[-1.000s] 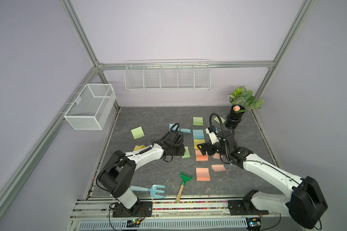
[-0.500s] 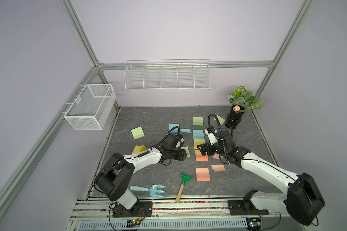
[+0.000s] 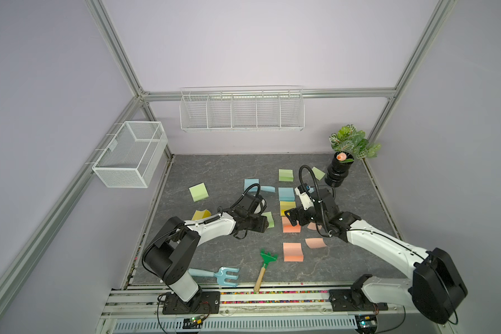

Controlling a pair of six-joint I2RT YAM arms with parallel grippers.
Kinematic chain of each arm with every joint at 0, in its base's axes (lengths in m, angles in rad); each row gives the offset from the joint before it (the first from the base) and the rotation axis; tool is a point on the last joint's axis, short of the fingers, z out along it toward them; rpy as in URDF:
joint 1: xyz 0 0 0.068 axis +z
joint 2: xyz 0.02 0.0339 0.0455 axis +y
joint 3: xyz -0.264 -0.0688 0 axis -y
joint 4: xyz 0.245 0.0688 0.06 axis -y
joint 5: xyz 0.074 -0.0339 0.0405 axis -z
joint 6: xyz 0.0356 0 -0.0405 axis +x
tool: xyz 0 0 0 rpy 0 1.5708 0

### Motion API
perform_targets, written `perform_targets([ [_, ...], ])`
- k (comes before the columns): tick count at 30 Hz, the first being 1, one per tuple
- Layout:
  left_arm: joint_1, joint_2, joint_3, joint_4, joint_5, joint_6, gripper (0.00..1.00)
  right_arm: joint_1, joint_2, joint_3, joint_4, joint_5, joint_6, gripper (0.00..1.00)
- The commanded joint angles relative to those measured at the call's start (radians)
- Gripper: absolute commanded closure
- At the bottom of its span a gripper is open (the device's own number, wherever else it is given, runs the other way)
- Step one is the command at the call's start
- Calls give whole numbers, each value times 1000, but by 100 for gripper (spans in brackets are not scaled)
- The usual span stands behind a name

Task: Tear off pages from different memo pads
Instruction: Pick up the memo pad from the center of the board.

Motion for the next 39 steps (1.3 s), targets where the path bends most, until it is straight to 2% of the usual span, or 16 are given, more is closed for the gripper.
perform_targets([
  [1, 7, 14, 35, 16, -14, -5, 49, 4, 9, 9, -18, -12, -9, 5],
  [19, 21, 41, 54, -4, -50, -32, 48, 3, 9, 10, -16, -23, -2, 6],
  [25, 52, 52, 59, -4, -58, -64, 48, 4, 47, 24, -22, -30, -1, 6],
  [35, 67, 61, 68, 6, -44, -80, 48, 46, 207, 82, 5, -48, 16, 0],
  [36, 67, 60, 67, 6, -44, -82, 48, 52, 237, 99, 5, -50, 10, 6],
  [39, 67, 59, 68, 7, -42, -82, 48, 71, 318, 163, -12, -38, -4, 10],
])
